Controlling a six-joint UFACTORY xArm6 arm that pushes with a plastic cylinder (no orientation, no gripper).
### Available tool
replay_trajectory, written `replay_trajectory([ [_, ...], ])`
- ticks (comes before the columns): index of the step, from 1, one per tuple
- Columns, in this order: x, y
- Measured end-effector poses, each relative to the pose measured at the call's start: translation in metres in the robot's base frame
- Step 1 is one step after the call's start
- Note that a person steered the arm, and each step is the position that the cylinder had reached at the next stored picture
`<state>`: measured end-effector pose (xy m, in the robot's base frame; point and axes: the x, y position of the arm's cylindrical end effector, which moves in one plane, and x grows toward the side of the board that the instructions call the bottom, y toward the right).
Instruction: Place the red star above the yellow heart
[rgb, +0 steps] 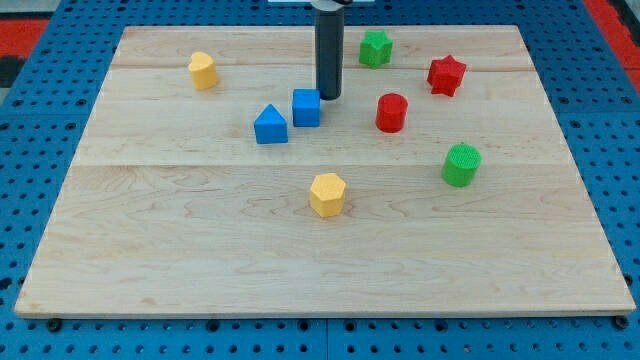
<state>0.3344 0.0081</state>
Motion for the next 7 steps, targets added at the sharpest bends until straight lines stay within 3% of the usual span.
replay_trajectory([
  [1, 0.011, -0.025],
  [5, 0.068, 0.043],
  [6, 0.068, 0.094],
  [7, 0.052, 0.096],
])
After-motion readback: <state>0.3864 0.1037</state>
